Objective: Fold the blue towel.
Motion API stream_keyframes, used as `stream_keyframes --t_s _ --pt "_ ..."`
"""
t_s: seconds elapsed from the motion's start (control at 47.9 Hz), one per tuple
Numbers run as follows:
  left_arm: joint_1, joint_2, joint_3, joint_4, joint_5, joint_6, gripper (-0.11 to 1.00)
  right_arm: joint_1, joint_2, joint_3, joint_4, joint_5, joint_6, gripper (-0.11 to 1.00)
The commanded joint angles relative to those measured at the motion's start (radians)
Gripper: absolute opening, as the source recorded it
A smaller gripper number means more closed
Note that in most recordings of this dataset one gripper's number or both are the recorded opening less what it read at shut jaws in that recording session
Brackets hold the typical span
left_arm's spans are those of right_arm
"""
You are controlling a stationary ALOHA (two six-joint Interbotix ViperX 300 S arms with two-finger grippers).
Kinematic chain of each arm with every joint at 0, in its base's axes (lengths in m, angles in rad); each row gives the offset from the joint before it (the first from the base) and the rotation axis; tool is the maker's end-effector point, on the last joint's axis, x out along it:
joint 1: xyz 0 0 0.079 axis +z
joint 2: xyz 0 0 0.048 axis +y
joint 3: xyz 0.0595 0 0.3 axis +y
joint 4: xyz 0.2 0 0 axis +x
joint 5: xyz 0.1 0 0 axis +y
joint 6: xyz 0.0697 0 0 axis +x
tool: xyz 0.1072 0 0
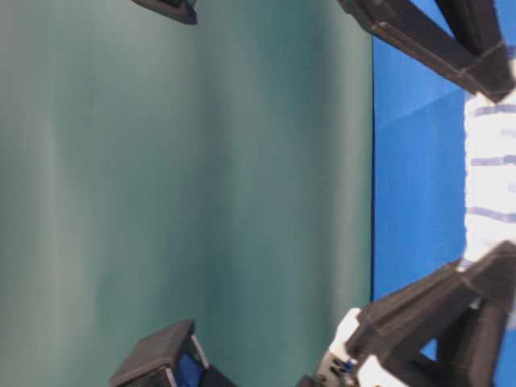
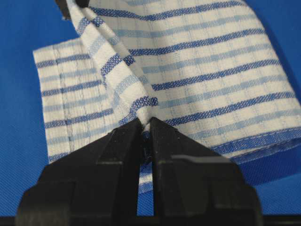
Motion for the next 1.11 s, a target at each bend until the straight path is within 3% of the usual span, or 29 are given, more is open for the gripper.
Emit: stream_keyframes --t_s 0.0,0.334,0.48,0.605,0.647,0.71,0.793,0.877,1.086 --pt "-0.023 0.003 -0.018 -0.002 -0.008 -0.003 0.06 0.005 0.002 -0.012 0.009 -0.003 -0.002 0.31" --pt "-0.051 0.086 -0.046 -0.012 -0.034 -0.008 0.10 0.031 0.064 -0.046 0.026 0.025 0.000 0.31" --pt "-0.052 0.094 -0.046 -0.011 -0.034 -0.032 0.34 0.037 0.075 -0.052 0.037 0.034 0.000 0.31" --pt "-0.052 0.092 -0.043 -0.011 -0.031 -0.038 0.65 0.048 0.077 -0.058 0.043 0.038 0.000 0.31" --pt "-0.052 0.087 -0.040 -0.011 -0.026 -0.038 0.73 0.052 0.074 -0.058 0.043 0.038 0.000 0.36" --pt "-0.052 0.080 -0.031 -0.011 -0.018 -0.038 0.79 0.061 0.066 -0.060 0.043 0.038 -0.002 0.55" --pt "-0.052 0.055 -0.017 -0.011 -0.002 -0.034 0.77 0.081 0.038 -0.055 0.040 0.032 -0.015 0.80" --pt "-0.052 0.020 -0.008 -0.009 0.025 -0.031 0.75 0.091 -0.003 -0.043 0.038 0.028 -0.026 0.96" --pt "-0.052 -0.132 0.017 0.000 0.120 -0.017 0.75 0.095 -0.146 0.011 0.038 0.014 -0.095 0.92"
